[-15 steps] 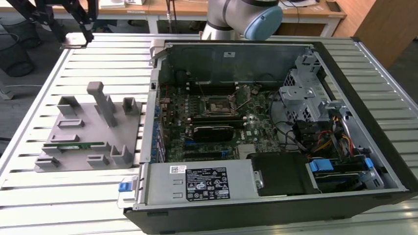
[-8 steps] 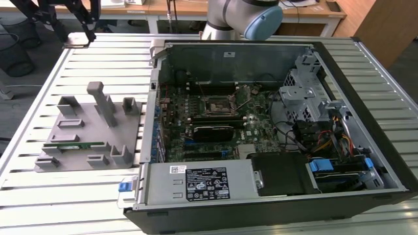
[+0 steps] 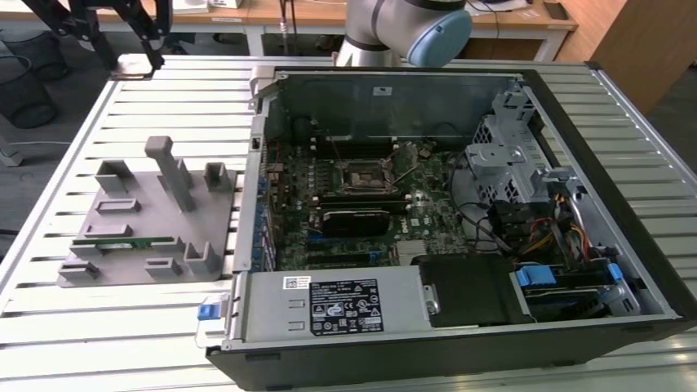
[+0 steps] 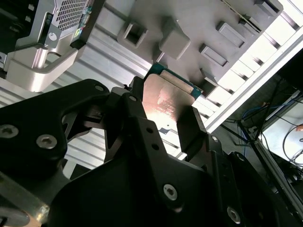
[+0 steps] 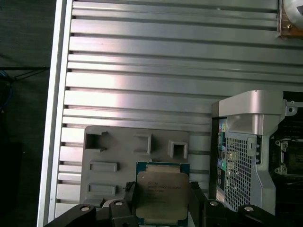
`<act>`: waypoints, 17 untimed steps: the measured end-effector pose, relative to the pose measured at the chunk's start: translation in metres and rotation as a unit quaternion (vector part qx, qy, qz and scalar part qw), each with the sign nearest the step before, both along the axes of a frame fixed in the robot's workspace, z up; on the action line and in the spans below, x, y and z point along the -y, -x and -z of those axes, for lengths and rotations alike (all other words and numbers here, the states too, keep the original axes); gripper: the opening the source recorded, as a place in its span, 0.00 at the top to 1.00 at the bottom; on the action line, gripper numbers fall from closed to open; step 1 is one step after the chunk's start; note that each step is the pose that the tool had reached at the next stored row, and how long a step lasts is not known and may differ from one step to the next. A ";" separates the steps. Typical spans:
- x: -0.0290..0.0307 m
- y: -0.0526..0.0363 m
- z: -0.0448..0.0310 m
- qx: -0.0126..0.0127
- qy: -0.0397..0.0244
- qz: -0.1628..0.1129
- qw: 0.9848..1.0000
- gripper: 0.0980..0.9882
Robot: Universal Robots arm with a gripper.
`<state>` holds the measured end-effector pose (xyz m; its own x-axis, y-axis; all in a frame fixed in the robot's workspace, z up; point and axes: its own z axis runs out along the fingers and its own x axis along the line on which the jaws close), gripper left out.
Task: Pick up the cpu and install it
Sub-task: 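Pick up the cpu and move it towards the insertion slot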
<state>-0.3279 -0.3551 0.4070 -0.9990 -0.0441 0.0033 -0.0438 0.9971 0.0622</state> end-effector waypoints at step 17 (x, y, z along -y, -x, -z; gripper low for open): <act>-0.0017 -0.0100 0.0000 0.000 0.000 0.000 1.000 0.52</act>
